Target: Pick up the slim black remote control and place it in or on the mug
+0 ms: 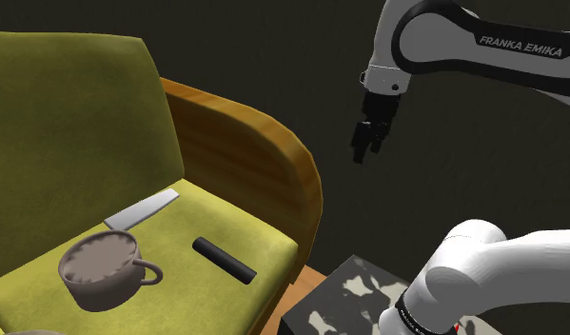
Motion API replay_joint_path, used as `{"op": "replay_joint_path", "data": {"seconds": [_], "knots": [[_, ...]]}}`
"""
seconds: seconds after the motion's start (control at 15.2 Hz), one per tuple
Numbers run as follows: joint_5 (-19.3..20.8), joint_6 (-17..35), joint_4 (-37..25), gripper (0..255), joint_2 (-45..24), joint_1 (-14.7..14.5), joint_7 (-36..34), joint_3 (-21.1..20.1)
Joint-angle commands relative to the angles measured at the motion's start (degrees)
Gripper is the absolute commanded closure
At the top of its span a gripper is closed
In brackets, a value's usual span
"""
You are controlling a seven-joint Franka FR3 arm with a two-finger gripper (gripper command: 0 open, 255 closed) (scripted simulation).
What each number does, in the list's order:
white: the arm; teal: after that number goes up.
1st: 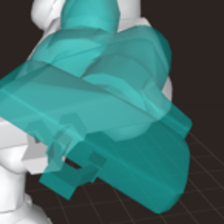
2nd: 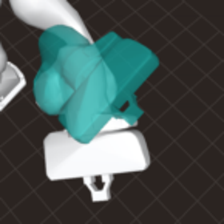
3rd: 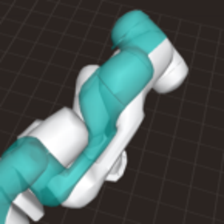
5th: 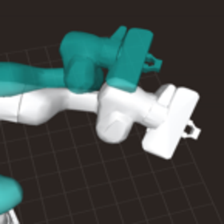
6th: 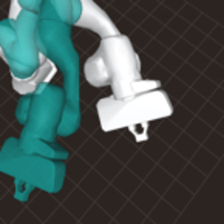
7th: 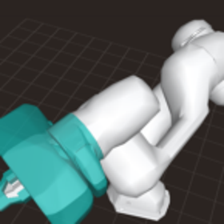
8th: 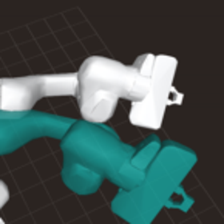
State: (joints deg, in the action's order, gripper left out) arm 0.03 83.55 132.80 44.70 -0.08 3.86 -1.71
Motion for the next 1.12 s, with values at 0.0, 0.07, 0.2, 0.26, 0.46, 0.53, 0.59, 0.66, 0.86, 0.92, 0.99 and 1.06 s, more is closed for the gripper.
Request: {"op": "replay_joint_path", "data": {"seconds": [0.0, 0.07, 0.2, 0.26, 0.46, 0.53, 0.59, 0.66, 0.86, 0.92, 0.99, 1.06], "knots": [[0.0, 0.0, 0.0, 0, 0.0, 0.0, 0.0, 0.0], [-0.8, 1.5, 1.1, 0, -0.3, -0.4, -0.7, -0.8], [-2.3, 4.6, 3.1, 0, -1.1, -1.3, -2.0, -2.3], [-3.1, 6.2, 4.0, 0, -1.6, -1.8, -2.6, -3.1], [-5.3, 11.1, 6.3, 0, -3.6, -3.1, -4.4, -5.5], [-6.0, 12.8, 6.9, 0, -4.4, -3.6, -5.0, -6.4], [-6.7, 14.5, 7.5, 0, -5.2, -4.0, -5.5, -7.2], [-7.4, 16.2, 8.0, 0, -6.2, -4.5, -6.1, -8.0], [-9.2, 21.3, 9.1, 0, -9.5, -5.8, -7.8, -10.6], [-9.8, 23.0, 9.3, 0, -10.8, -6.2, -8.4, -11.4], [-10.3, 24.8, 9.4, 0, -12.1, -6.6, -8.9, -12.3], [-10.8, 26.5, 9.5, 0, -13.5, -7.0, -9.5, -13.2]]}}
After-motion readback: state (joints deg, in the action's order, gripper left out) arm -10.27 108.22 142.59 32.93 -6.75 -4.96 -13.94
